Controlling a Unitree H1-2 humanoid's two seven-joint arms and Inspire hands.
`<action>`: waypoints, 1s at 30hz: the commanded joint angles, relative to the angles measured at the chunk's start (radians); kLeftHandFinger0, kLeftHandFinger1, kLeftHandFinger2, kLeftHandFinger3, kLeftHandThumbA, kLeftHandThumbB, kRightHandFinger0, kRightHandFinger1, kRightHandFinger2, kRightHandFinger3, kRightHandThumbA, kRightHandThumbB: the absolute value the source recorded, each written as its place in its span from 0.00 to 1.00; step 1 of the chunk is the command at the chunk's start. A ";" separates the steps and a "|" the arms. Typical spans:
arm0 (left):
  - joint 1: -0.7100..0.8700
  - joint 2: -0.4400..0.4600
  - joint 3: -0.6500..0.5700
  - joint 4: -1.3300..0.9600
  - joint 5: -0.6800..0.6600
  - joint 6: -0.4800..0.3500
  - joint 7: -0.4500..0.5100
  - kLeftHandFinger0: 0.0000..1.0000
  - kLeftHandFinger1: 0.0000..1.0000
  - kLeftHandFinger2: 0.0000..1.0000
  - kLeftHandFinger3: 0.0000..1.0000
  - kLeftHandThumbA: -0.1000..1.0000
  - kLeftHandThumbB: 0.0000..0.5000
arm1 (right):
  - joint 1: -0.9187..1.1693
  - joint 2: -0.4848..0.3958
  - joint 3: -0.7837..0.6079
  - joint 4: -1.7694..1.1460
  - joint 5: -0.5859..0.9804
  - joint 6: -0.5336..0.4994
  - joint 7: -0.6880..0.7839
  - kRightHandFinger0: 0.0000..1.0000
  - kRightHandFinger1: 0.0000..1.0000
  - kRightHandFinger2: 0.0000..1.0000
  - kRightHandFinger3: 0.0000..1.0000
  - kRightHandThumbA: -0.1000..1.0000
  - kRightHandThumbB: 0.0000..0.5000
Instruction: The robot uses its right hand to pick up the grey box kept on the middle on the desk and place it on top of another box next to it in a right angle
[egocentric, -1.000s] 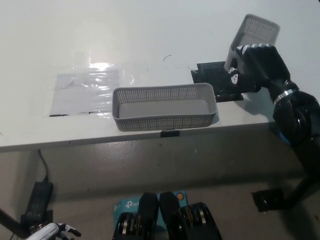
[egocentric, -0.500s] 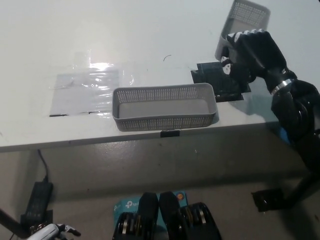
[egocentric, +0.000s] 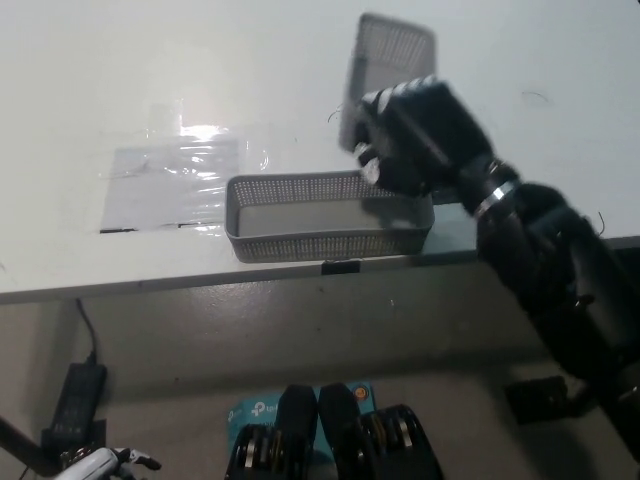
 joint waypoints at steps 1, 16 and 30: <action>0.009 0.022 0.014 -0.014 0.005 -0.004 -0.003 0.40 0.40 0.59 0.76 0.38 0.67 | -0.012 0.005 0.000 -0.061 0.029 -0.019 0.032 0.00 0.00 0.22 0.00 0.00 0.64; 0.009 0.024 0.017 -0.010 0.005 -0.017 -0.005 0.38 0.39 0.57 0.73 0.38 0.67 | 0.050 0.032 0.040 -0.067 0.018 -0.042 0.047 0.00 0.00 0.13 0.00 0.00 0.56; -0.011 0.030 0.010 -0.008 0.010 -0.018 -0.015 0.43 0.43 0.59 0.75 0.38 0.69 | 0.039 0.045 0.098 0.035 -0.045 -0.167 -0.063 0.00 0.00 0.29 0.08 0.00 0.47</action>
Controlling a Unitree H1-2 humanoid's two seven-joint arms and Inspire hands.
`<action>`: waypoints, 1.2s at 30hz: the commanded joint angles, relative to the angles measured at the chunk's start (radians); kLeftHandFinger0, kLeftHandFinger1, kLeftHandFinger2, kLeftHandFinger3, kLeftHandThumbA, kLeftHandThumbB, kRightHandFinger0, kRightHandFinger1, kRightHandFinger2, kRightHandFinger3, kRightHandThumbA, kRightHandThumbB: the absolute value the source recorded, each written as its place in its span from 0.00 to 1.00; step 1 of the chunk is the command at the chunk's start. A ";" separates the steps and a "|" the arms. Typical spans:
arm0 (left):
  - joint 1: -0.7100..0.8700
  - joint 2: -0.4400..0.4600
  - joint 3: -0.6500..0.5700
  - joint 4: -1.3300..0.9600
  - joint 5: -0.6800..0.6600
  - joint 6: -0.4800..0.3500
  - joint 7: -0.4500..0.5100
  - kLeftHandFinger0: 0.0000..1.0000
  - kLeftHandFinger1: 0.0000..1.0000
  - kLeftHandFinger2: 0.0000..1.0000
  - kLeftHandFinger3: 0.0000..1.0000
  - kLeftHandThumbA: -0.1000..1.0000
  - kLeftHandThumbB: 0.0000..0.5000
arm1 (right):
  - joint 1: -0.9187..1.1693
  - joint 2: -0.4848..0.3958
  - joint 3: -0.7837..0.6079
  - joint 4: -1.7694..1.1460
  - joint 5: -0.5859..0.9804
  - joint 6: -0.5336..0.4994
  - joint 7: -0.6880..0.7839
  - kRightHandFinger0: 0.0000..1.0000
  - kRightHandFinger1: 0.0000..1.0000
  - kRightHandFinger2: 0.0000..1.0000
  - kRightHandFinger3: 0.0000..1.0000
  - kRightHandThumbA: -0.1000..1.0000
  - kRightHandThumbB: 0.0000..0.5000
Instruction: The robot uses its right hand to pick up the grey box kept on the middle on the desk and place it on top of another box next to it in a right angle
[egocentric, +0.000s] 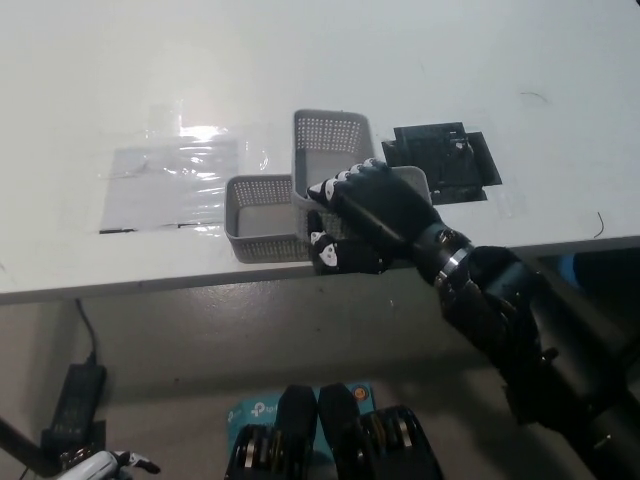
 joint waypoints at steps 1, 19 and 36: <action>-0.013 0.028 0.014 -0.007 0.002 -0.017 -0.008 0.44 0.43 0.59 0.73 0.38 0.69 | -0.039 0.012 0.011 0.035 -0.023 -0.086 -0.074 0.00 0.00 0.29 0.08 0.00 0.47; -0.022 0.022 0.018 -0.013 -0.004 0.003 -0.020 0.47 0.47 0.64 0.76 0.37 0.68 | -0.047 -0.038 0.055 0.029 -0.153 -0.023 -0.028 0.00 0.00 0.43 0.46 0.00 0.00; -0.015 0.020 0.012 -0.009 0.004 -0.001 -0.018 0.41 0.41 0.57 0.70 0.39 0.69 | -0.035 -0.043 0.069 -0.082 -0.229 0.031 0.048 0.71 1.00 1.00 1.00 0.61 0.43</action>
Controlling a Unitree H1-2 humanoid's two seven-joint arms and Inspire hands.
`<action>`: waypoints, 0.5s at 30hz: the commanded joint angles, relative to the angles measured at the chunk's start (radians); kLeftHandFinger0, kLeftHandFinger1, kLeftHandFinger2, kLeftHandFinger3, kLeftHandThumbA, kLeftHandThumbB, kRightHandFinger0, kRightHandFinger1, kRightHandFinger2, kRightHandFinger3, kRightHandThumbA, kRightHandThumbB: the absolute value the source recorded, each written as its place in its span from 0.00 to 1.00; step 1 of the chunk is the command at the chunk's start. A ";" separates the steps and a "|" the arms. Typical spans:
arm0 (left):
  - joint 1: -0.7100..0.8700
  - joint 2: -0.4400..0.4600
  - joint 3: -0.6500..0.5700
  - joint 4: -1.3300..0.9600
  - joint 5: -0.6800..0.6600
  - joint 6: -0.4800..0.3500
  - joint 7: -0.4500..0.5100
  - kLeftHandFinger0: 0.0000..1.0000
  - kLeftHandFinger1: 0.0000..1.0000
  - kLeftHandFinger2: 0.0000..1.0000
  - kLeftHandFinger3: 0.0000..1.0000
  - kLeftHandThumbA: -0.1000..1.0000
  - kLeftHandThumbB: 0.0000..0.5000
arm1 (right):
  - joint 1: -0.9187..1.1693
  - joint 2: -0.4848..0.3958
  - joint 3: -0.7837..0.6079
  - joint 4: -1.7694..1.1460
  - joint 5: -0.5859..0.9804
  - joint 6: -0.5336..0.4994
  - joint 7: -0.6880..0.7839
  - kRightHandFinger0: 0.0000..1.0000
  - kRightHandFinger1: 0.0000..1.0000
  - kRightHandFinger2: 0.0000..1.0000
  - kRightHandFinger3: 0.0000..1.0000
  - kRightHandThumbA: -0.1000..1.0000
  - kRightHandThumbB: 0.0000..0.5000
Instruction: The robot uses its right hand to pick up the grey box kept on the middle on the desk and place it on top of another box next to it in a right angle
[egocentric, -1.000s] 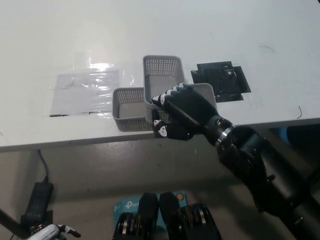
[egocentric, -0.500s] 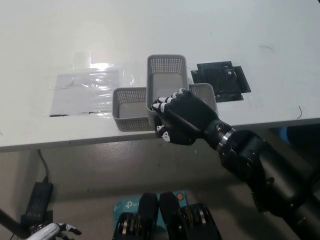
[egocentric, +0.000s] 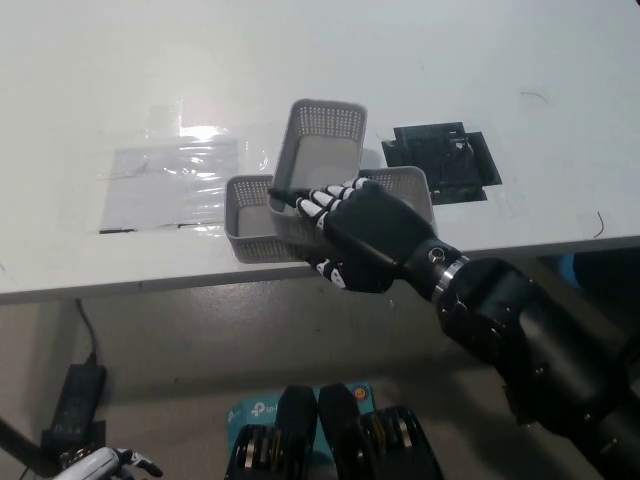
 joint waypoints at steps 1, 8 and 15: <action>-0.005 0.018 0.013 -0.007 0.001 -0.006 -0.003 0.41 0.40 0.57 0.70 0.38 0.69 | -0.033 -0.007 -0.002 -0.049 -0.037 0.022 0.024 0.76 1.00 1.00 1.00 0.63 0.47; 0.002 0.017 0.018 -0.020 -0.004 -0.011 -0.001 0.43 0.42 0.58 0.71 0.38 0.69 | -0.020 -0.001 -0.007 -0.073 -0.046 0.030 0.034 1.00 1.00 1.00 1.00 0.65 0.69; 0.018 0.008 0.017 -0.014 -0.001 -0.017 0.010 0.40 0.39 0.56 0.70 0.38 0.69 | -0.005 -0.013 -0.007 -0.110 -0.051 0.030 0.063 1.00 1.00 1.00 1.00 0.65 0.69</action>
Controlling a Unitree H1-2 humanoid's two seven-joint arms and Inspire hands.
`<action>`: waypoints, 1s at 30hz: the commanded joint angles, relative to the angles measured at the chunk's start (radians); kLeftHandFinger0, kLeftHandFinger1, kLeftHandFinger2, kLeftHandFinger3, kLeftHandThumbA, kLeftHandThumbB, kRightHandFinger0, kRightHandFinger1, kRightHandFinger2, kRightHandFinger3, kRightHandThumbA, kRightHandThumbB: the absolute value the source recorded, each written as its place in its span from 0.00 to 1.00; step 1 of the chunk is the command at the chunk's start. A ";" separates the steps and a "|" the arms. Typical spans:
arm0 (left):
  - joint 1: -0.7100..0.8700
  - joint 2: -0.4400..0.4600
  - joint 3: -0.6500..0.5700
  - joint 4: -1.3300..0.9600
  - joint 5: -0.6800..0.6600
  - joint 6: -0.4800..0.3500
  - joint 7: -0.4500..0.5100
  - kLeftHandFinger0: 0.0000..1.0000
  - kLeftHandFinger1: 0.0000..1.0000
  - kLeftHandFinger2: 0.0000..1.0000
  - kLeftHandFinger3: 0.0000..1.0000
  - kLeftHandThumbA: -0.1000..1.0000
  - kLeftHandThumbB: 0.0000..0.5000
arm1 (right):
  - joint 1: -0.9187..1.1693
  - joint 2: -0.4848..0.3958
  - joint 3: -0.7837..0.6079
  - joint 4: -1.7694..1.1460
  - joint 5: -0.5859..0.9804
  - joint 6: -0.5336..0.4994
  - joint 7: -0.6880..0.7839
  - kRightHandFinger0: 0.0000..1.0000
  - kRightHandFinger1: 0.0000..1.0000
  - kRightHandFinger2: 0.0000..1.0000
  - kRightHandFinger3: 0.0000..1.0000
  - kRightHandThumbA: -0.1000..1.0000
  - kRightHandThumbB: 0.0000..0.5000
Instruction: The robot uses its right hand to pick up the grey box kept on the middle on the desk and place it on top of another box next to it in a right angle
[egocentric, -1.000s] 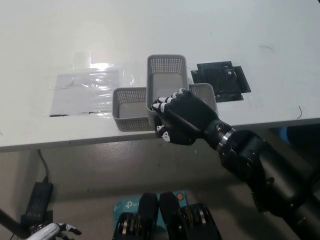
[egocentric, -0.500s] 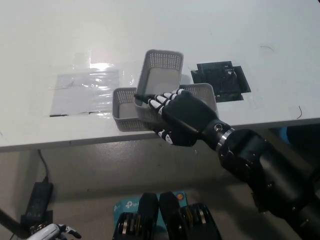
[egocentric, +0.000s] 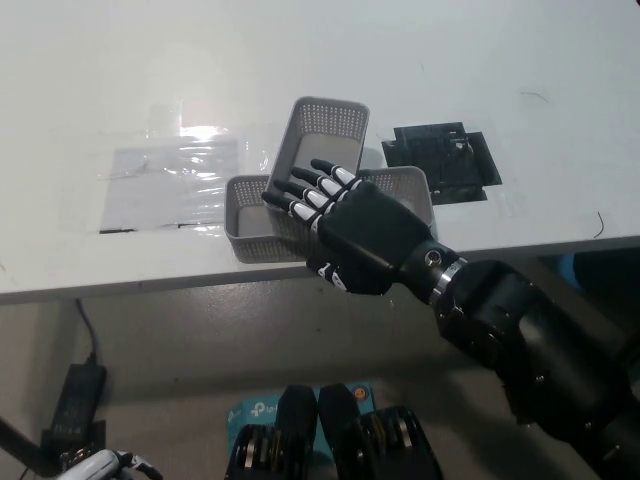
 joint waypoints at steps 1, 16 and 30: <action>0.014 0.007 0.017 -0.014 0.000 -0.015 0.011 0.40 0.39 0.56 0.70 0.38 0.69 | -0.017 -0.011 -0.006 -0.050 -0.014 0.009 0.024 1.00 1.00 1.00 1.00 0.65 0.69; 0.016 0.004 0.014 -0.012 0.005 -0.013 0.012 0.34 0.34 0.49 0.68 0.38 0.69 | -0.020 -0.049 -0.137 -0.397 0.113 0.065 0.215 1.00 1.00 1.00 1.00 0.71 0.79; 0.026 -0.004 0.024 -0.014 0.008 -0.022 0.022 0.39 0.38 0.54 0.68 0.37 0.69 | 0.204 -0.066 -0.378 -0.724 0.212 0.197 0.298 0.95 1.00 1.00 1.00 0.59 0.43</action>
